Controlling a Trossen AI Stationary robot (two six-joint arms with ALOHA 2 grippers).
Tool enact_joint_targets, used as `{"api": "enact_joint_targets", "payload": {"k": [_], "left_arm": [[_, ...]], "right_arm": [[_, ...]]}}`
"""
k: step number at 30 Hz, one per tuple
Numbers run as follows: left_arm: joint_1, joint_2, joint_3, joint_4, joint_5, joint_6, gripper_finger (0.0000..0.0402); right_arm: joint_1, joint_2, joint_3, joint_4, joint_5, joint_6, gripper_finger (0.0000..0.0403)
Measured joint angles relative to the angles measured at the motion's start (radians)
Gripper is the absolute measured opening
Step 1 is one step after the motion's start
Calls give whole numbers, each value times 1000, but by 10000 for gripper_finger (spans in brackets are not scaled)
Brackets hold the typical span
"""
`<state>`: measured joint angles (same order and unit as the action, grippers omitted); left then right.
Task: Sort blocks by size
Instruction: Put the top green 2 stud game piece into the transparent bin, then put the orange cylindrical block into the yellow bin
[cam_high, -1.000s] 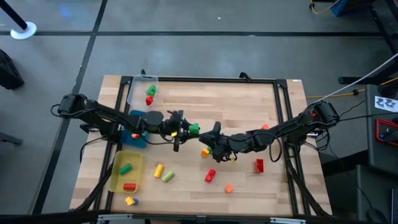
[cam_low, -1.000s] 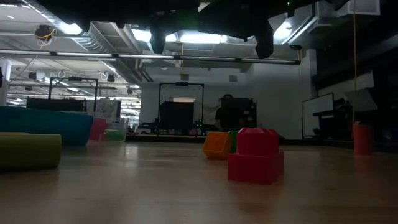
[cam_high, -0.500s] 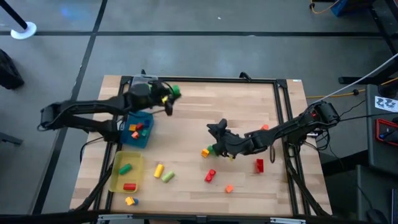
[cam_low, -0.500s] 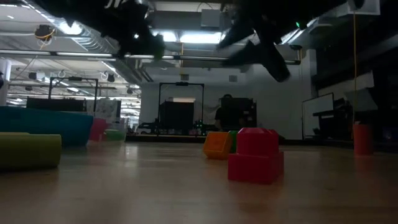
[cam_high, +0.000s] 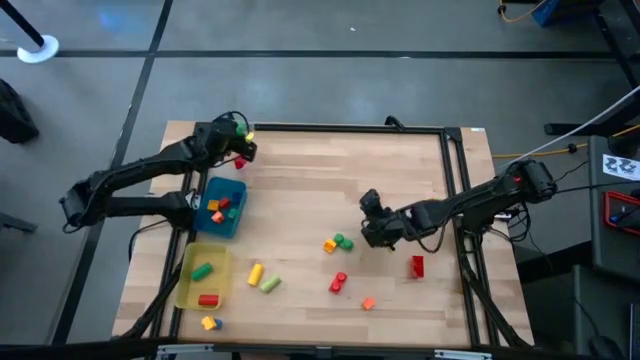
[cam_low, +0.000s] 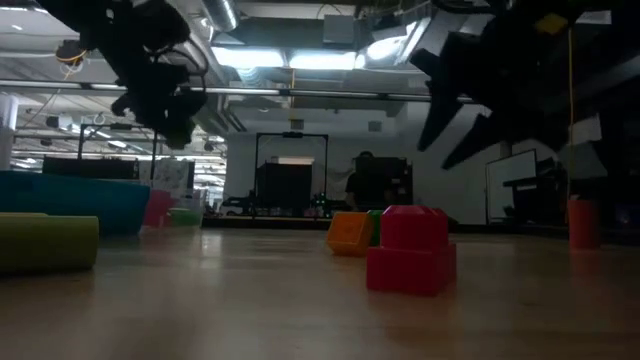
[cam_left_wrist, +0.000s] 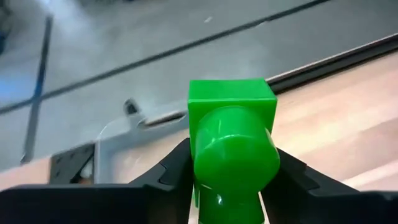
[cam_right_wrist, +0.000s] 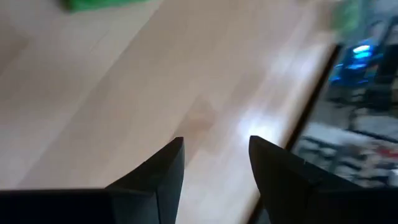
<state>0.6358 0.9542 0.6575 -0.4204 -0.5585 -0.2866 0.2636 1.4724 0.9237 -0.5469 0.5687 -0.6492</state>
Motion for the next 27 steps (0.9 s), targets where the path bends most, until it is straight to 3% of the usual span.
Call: {"api": "enact_joint_targets", "payload": {"k": [8,14,21,27], "left_arm": [[77,55,0,-76,1,-21,183],[106,109,0,-70,5,-88,214],[107,144,0,-66,13,-94,220],[107,145,0,-66,12,-95,221]], "right_arm": [[-108,-140,0,-226,-84,78,182],[-230,-233,0,-375,-321,164,182],[-349,-258,0,-605,-350,339,182],[-430,-258,-3,-684,-457,368,182]]}}
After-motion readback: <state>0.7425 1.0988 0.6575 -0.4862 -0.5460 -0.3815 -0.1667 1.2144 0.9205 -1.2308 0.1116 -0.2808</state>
